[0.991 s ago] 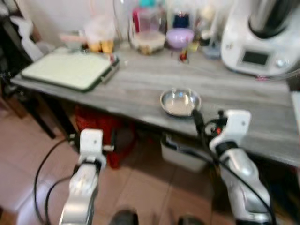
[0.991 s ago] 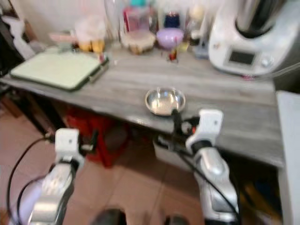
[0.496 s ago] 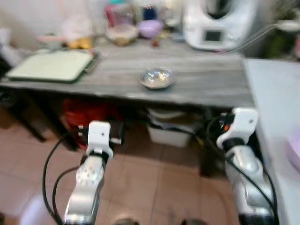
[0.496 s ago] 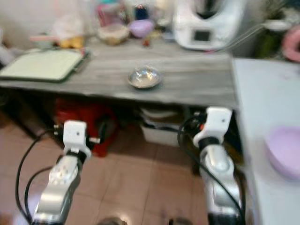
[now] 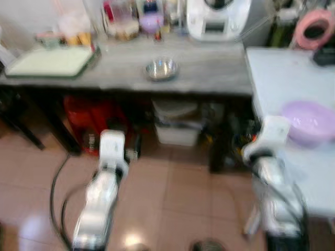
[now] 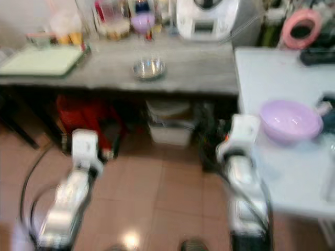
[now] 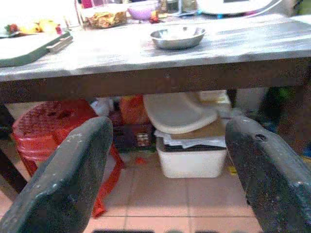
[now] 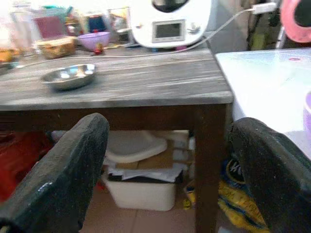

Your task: Setting the table

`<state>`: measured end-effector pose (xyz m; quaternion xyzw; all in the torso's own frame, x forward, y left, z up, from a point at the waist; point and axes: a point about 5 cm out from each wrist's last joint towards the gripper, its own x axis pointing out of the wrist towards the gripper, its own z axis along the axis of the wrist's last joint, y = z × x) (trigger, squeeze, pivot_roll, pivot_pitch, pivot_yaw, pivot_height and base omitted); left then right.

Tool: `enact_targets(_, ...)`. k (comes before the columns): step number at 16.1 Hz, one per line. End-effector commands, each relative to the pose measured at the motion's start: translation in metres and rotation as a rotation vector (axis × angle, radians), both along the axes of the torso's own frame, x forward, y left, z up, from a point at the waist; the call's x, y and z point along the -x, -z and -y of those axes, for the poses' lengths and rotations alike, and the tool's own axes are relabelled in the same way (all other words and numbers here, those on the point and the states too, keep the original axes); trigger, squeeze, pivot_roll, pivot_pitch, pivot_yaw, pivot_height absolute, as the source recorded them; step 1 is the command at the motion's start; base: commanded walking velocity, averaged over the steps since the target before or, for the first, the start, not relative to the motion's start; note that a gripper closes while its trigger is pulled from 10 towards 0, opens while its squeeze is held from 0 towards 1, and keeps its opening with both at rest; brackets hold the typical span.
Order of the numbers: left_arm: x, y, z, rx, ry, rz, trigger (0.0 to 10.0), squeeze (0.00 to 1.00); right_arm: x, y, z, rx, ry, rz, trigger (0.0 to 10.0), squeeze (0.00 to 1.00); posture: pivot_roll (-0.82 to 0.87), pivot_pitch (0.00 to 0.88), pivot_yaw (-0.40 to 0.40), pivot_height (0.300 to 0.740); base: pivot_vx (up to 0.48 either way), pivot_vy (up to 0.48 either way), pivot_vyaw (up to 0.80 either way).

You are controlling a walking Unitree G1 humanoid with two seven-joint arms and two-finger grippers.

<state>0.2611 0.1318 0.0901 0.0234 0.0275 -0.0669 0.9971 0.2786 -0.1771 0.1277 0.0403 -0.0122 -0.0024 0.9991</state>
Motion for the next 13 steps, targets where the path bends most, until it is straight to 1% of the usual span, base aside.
enact_targets(1, -0.0026, -0.0046, -0.0048, 0.002, 0.004, 0.020, 10.0, 0.00, -0.0043, -0.0031, -0.0052, -0.002, -0.026, 0.002, 10.0, 0.00, -0.04, 0.000, 0.055, 0.740, 0.000, 0.000, 0.00)
enact_targets(5, 0.0008, -0.0046, -0.0058, 0.005, 0.020, 0.023, 10.0, 0.00, -0.0033, 0.0014, -0.0023, -0.001, -0.020, -0.026, 10.0, 0.00, -0.04, 0.000, 0.055, 0.740, 0.000, 0.000, 0.00)
enact_targets(7, 0.0013, -0.0044, -0.0053, 0.010, 0.027, 0.022, 10.0, 0.00, -0.0031, 0.0017, -0.0022, -0.004, -0.022, -0.029, 10.0, 0.00, -0.04, 0.000, 0.055, 0.740, 0.000, 0.000, -0.80)
enact_targets(11, 0.0006, -0.0069, -0.0031, 0.017, 0.057, 0.037, 10.0, 0.00, -0.0062, -0.0038, 0.0014, -0.001, -0.018, -0.013, 10.0, 0.00, -0.05, 0.000, 0.054, 0.740, 0.000, 0.000, 0.00)
enact_targets(13, 0.0010, -0.0070, -0.0028, 0.019, 0.057, 0.036, 10.0, 0.00, -0.0091, -0.0070, 0.0035, 0.003, -0.014, -0.008, 10.0, 0.00, -0.05, 0.000, 0.053, 0.740, 0.000, -0.289, -0.80)
